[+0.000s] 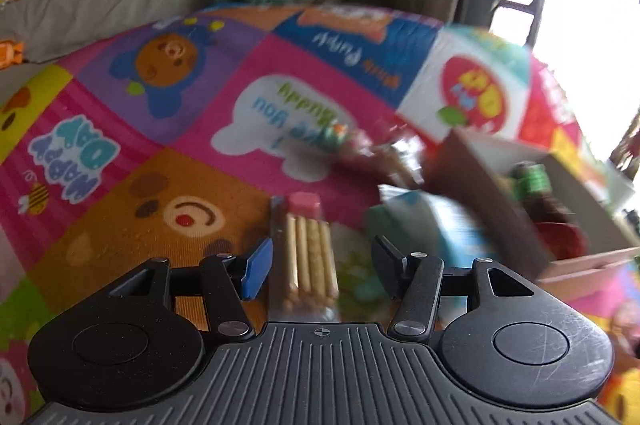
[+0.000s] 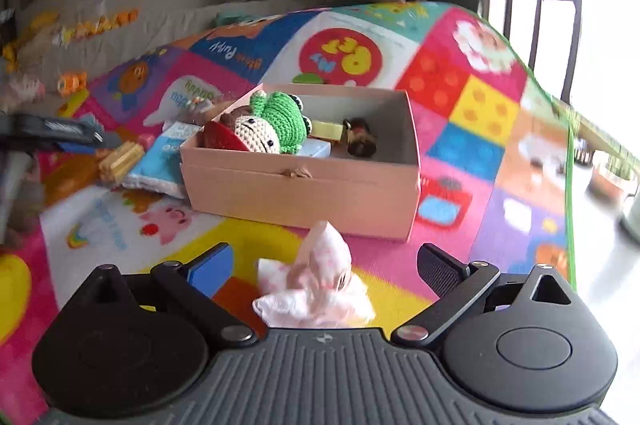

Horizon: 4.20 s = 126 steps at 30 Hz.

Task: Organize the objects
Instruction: 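Grasp the pink-capped pretzel stick pack with the left tool, then grasp the white lace cloth with the right tool while the left holds the pretzel pack, then drop the pretzel pack into the pink box with the left tool while the right holds the lace, then lower the lace cloth into the pink box and open the right tool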

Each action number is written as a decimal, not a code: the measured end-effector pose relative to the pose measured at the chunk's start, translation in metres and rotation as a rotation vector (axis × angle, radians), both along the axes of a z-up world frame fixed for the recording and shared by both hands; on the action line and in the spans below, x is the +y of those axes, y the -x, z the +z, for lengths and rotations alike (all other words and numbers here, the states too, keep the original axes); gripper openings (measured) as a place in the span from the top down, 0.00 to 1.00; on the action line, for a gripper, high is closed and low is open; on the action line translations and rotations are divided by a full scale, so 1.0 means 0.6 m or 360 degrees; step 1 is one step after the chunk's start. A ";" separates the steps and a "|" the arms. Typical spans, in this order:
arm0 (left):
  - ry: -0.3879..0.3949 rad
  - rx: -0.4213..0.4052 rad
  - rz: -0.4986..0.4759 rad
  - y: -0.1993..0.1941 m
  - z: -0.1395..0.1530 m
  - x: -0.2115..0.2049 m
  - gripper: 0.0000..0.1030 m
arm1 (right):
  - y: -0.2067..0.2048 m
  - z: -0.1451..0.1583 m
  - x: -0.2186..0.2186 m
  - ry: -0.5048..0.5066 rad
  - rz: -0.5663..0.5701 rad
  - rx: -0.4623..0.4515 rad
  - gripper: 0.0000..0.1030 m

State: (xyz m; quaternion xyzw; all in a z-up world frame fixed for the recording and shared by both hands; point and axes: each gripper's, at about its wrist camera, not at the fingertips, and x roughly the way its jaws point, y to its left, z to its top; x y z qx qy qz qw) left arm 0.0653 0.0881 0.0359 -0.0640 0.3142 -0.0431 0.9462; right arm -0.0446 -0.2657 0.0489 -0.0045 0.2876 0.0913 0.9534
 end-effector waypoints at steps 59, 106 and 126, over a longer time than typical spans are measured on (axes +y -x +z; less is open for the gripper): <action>0.0014 0.0099 -0.0184 0.210 -0.040 -0.061 0.63 | -0.036 -0.016 0.009 -0.0156 0.0046 0.0144 0.19; 0.0370 -0.0074 -0.0437 0.008 0.080 -0.291 0.67 | 0.033 -0.036 -0.071 -0.0360 -0.0096 -0.0133 0.70; 0.0563 0.0000 -0.0274 0.167 0.017 -0.043 0.67 | -0.187 0.061 0.021 -0.0294 0.0087 0.0190 0.70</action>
